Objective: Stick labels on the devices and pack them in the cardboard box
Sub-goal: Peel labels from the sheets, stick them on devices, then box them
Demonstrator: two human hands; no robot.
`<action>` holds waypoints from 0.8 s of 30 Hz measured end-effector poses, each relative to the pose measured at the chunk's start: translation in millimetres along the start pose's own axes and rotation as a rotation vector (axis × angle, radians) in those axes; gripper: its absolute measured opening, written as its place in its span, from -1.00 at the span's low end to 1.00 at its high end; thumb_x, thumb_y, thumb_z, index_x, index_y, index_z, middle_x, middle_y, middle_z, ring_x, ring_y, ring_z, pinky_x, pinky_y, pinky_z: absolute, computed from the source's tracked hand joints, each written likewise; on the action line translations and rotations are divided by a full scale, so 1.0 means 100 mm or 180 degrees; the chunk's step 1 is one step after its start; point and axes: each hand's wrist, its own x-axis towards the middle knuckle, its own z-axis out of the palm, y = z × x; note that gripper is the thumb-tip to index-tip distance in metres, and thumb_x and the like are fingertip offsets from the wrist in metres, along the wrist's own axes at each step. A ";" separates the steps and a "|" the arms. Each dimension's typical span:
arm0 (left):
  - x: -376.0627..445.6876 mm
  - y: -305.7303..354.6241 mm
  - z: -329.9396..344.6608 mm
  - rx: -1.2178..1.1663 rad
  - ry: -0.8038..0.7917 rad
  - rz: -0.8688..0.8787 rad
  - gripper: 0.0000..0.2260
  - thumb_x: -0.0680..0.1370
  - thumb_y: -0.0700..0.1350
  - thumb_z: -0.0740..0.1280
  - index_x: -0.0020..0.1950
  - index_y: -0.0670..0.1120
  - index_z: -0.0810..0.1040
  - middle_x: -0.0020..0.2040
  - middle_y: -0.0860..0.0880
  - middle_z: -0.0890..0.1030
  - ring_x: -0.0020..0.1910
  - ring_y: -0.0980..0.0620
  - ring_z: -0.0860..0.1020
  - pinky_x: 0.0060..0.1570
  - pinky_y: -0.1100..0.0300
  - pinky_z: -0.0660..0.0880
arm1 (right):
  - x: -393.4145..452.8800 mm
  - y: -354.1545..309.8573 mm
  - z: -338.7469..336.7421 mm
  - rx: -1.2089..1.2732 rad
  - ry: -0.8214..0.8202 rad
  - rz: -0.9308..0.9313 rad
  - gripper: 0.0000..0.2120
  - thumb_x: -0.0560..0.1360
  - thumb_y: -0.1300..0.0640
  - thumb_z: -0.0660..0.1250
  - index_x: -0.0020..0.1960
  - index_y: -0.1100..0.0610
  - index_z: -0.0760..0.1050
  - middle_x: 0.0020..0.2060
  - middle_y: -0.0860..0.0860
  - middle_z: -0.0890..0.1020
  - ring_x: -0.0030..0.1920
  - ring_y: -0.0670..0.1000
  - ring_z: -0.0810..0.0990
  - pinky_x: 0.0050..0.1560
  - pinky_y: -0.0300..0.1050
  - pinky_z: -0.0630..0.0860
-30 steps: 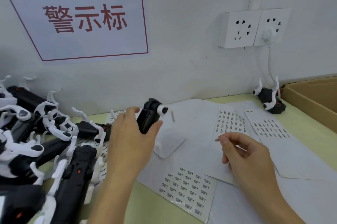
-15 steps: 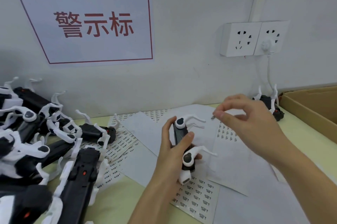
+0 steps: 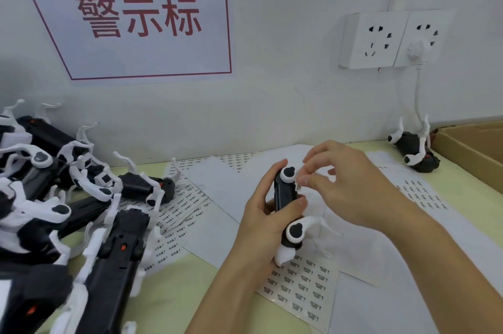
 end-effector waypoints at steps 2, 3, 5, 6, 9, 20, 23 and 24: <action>0.00 0.00 0.01 -0.0027 -0.0026 -0.0001 -0.47 0.45 -0.11 0.49 0.29 0.40 0.50 0.12 -0.16 0.66 -0.07 -0.05 0.62 0.01 -0.08 0.60 | 0.00 0.00 0.01 -0.0044 -0.0016 -0.0011 -0.86 0.53 0.05 0.42 -0.20 -0.09 0.65 0.05 -0.19 0.52 0.09 -0.19 0.48 0.12 -0.22 0.36; 0.00 0.00 0.01 -0.0043 -0.0035 -0.0004 -0.47 0.45 -0.11 0.49 0.28 0.39 0.50 0.12 -0.18 0.65 -0.08 -0.06 0.61 0.03 -0.11 0.60 | 0.00 0.00 0.01 -0.0055 -0.0023 -0.0021 -0.86 0.53 0.05 0.42 -0.20 -0.09 0.64 0.05 -0.19 0.51 0.09 -0.17 0.48 0.12 -0.22 0.35; 0.00 0.01 0.00 -0.0089 -0.0037 -0.0018 -0.47 0.44 -0.10 0.49 0.28 0.39 0.51 0.13 -0.20 0.64 -0.10 -0.07 0.59 0.07 -0.15 0.59 | 0.01 -0.01 0.02 -0.0047 -0.0028 -0.0051 -0.84 0.53 0.06 0.42 -0.22 -0.10 0.63 0.05 -0.18 0.50 0.08 -0.18 0.48 0.09 -0.27 0.33; -0.01 0.01 0.00 -0.0108 -0.0044 -0.0019 -0.47 0.44 -0.10 0.49 0.29 0.39 0.51 0.16 -0.21 0.62 -0.10 -0.07 0.59 0.08 -0.18 0.58 | 0.01 -0.01 0.03 -0.0045 -0.0028 -0.0064 -0.84 0.52 0.06 0.42 -0.23 -0.10 0.62 0.05 -0.18 0.50 0.08 -0.20 0.47 0.06 -0.32 0.32; -0.01 0.01 0.00 -0.0132 -0.0084 0.0003 -0.47 0.45 -0.12 0.48 0.30 0.38 0.51 0.22 -0.19 0.60 -0.09 -0.09 0.59 0.09 -0.21 0.58 | 0.00 -0.02 0.04 -0.0066 -0.0030 -0.0059 -0.85 0.52 0.07 0.43 -0.23 -0.08 0.62 0.06 -0.19 0.49 0.08 -0.19 0.46 0.05 -0.32 0.30; -0.01 0.00 -0.01 -0.0159 -0.0083 0.0009 -0.48 0.45 -0.12 0.48 0.28 0.37 0.52 0.16 -0.22 0.62 -0.10 -0.08 0.58 -0.04 -0.02 0.60 | -0.01 -0.07 0.08 -0.0147 -0.0016 -0.0090 -0.75 0.51 0.10 0.45 -0.29 -0.15 0.56 0.06 -0.17 0.49 0.06 -0.17 0.44 0.00 -0.37 0.29; -0.02 0.01 0.00 -0.0155 -0.0079 -0.0001 -0.47 0.43 -0.10 0.48 0.28 0.38 0.51 0.19 -0.26 0.60 -0.09 -0.11 0.58 0.03 -0.09 0.58 | -0.01 -0.08 0.09 -0.0125 0.0016 -0.0098 -0.78 0.50 0.10 0.46 -0.28 -0.13 0.59 0.06 -0.16 0.50 0.09 -0.14 0.46 0.08 -0.25 0.31; -0.02 0.02 0.00 -0.0167 -0.0091 -0.0007 -0.47 0.43 -0.10 0.47 0.28 0.38 0.51 0.19 -0.27 0.60 -0.09 -0.11 0.59 0.02 -0.09 0.58 | -0.01 -0.07 0.09 -0.0110 0.0026 -0.0099 -0.78 0.50 0.10 0.46 -0.28 -0.13 0.59 0.06 -0.16 0.50 0.09 -0.14 0.47 0.09 -0.23 0.32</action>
